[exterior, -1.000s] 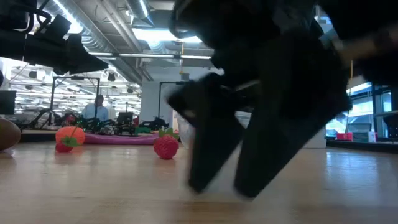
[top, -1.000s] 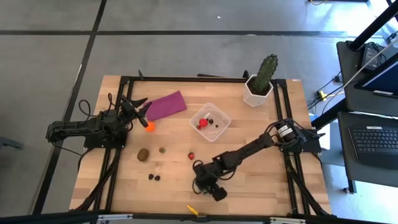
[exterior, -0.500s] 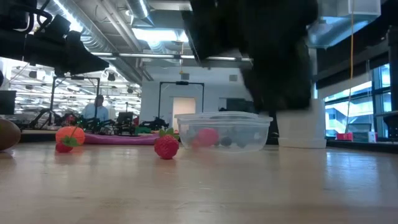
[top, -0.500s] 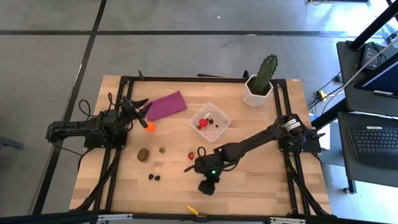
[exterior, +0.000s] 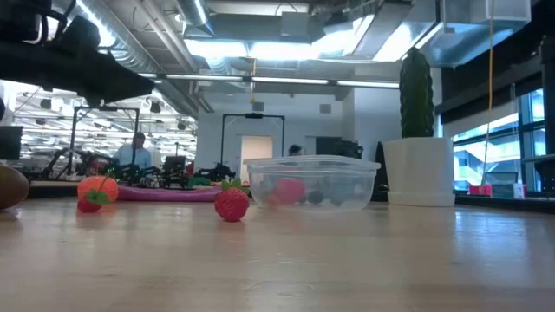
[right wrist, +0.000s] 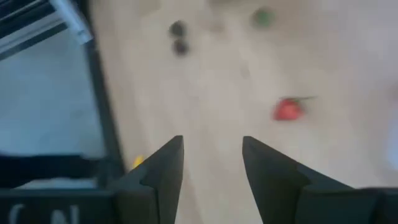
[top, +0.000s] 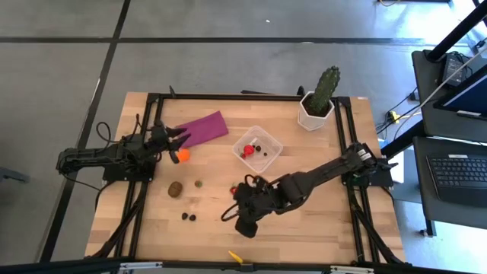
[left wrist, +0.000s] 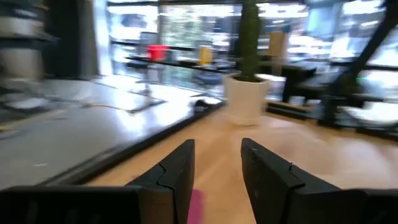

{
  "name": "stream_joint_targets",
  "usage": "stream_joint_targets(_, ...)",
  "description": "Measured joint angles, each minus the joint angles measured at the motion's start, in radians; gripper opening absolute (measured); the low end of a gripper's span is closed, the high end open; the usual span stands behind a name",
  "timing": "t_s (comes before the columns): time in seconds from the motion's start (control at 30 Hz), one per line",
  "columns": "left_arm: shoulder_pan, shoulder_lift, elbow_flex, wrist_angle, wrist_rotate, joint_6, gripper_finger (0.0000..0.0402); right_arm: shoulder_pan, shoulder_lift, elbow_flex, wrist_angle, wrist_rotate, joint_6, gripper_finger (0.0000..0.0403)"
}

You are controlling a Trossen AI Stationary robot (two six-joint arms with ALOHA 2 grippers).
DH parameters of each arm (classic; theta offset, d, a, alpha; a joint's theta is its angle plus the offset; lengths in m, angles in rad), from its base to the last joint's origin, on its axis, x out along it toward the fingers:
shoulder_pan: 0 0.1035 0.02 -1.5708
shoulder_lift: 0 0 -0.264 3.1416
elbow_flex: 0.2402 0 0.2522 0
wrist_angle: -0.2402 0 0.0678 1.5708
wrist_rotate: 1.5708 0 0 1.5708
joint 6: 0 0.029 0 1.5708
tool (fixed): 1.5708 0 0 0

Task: Pick and placing Produce into tupperware
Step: Put the yellow corn into the transparent container

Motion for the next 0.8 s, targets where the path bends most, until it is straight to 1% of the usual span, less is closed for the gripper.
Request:
stream_joint_targets(0.07, 0.000, 0.001, -0.002, 0.050, 0.116, -0.035, 0.0124, 0.008, 0.000, 0.034, -0.065, 0.063, 0.024, 0.0168)
stream_joint_targets(0.13, -0.001, 0.000, -0.001, 0.137, 0.220, -0.041, 0.0124, 0.023, 0.001, 0.073, -0.122, 0.136, 0.045, 0.0168)
stream_joint_targets(0.23, -0.001, 0.000, -0.001, 0.247, 0.311, -0.044, 0.0124, 0.070, -0.001, 0.147, -0.121, 0.335, 0.038, 0.0168)
stream_joint_targets(0.27, -0.001, 0.000, 0.000, 0.278, 0.323, -0.045, 0.0124, 0.089, -0.001, 0.173, -0.129, 0.407, 0.022, 0.0168)
stream_joint_targets(0.33, -0.001, 0.000, 0.012, 0.290, 0.327, -0.045, 0.0124, 0.122, -0.002, 0.228, -0.167, 0.499, -0.025, 0.0168)
stream_joint_targets(0.4, -0.001, 0.000, 0.033, 0.278, 0.327, -0.044, 0.0124, 0.145, -0.002, 0.290, -0.233, 0.538, -0.033, 0.0168)
stream_joint_targets(0.47, -0.001, 0.000, 0.051, 0.272, 0.328, -0.055, 0.0124, 0.155, -0.002, 0.359, -0.319, 0.554, -0.030, 0.0168)
stream_joint_targets(0.5, -0.001, 0.000, 0.058, 0.269, 0.328, -0.064, 0.0124, 0.156, -0.012, 0.366, -0.338, 0.563, -0.031, 0.0168)
stream_joint_targets(0.6, -0.006, 0.001, 0.094, 0.256, 0.328, -0.064, 0.0124, 0.157, -0.087, 0.303, -0.382, 0.616, -0.043, 0.0168)
stream_joint_targets(0.8, -0.037, 0.070, 0.202, 0.172, 0.324, -0.012, 0.0124, 0.157, -0.252, 0.206, -0.607, 0.786, 0.050, 0.0168)
